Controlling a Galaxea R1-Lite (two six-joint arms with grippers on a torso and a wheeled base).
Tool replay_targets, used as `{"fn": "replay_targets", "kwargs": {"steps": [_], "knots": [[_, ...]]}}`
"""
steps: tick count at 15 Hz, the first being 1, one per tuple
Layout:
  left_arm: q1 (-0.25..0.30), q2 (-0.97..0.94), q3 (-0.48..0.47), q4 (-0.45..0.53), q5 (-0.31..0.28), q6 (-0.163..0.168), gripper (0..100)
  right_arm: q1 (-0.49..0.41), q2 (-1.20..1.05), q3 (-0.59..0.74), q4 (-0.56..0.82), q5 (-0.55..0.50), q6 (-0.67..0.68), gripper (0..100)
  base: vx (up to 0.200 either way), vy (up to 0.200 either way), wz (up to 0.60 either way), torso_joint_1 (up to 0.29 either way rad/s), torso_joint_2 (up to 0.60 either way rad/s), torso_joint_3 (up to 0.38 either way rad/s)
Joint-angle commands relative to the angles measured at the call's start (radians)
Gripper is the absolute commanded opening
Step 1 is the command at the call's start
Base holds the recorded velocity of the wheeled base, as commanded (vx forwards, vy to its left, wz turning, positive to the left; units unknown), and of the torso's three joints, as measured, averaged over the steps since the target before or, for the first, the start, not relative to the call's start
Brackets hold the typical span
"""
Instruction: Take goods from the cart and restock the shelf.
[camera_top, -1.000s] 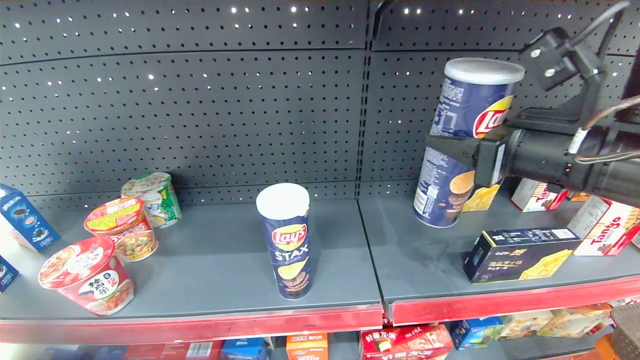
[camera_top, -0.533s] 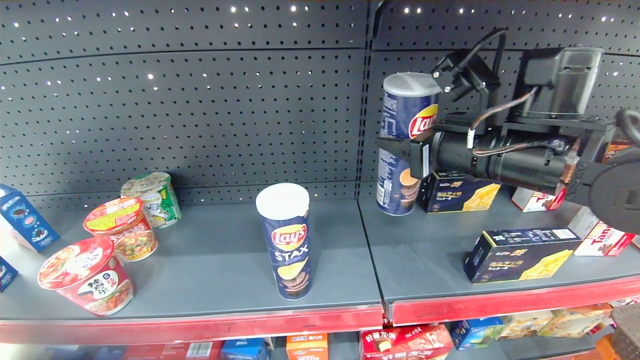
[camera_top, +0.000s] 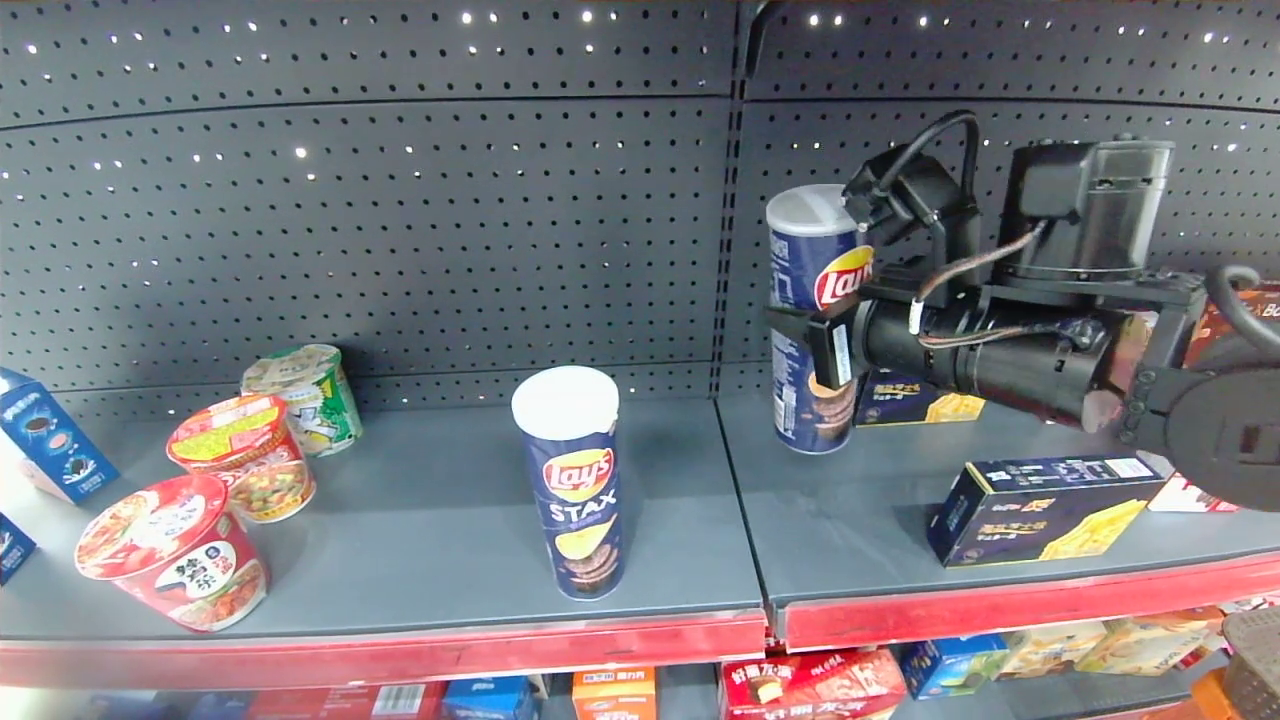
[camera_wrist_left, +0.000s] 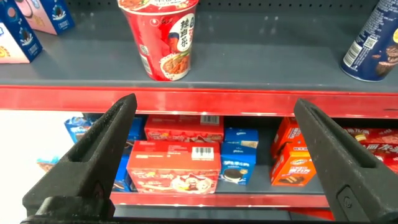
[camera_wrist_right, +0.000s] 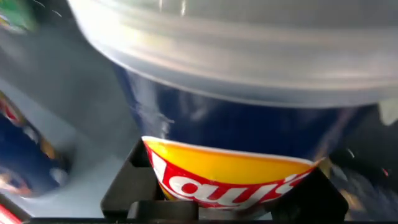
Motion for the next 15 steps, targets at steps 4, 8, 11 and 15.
{"fn": "replay_targets", "kwargs": {"steps": [4, 8, 11, 15], "knots": [[0.000, 0.003, 0.000, 0.000, 0.000, 0.000, 100, 0.034, -0.089, 0.081, -0.020, -0.110, -0.041, 0, 0.000, 0.000, 0.00, 0.000, 0.00, 0.000], [0.000, 0.003, 0.000, 0.000, 0.000, 0.000, 100, 0.041, -0.101, 0.112, -0.022, -0.119, -0.041, 0, 0.000, 0.000, 0.00, 0.000, 0.00, 0.000], [0.000, 0.003, 0.000, 0.000, 0.000, 0.000, 100, 0.040, -0.098, 0.112, -0.022, -0.122, -0.043, 0, 0.000, 0.000, 0.00, 0.000, 0.00, 0.000], [0.000, 0.003, 0.000, 0.000, 0.000, 0.000, 100, 0.040, -0.095, 0.113, -0.022, -0.138, -0.044, 0, 0.000, 0.000, 0.15, 0.001, 0.00, 0.002]]}}
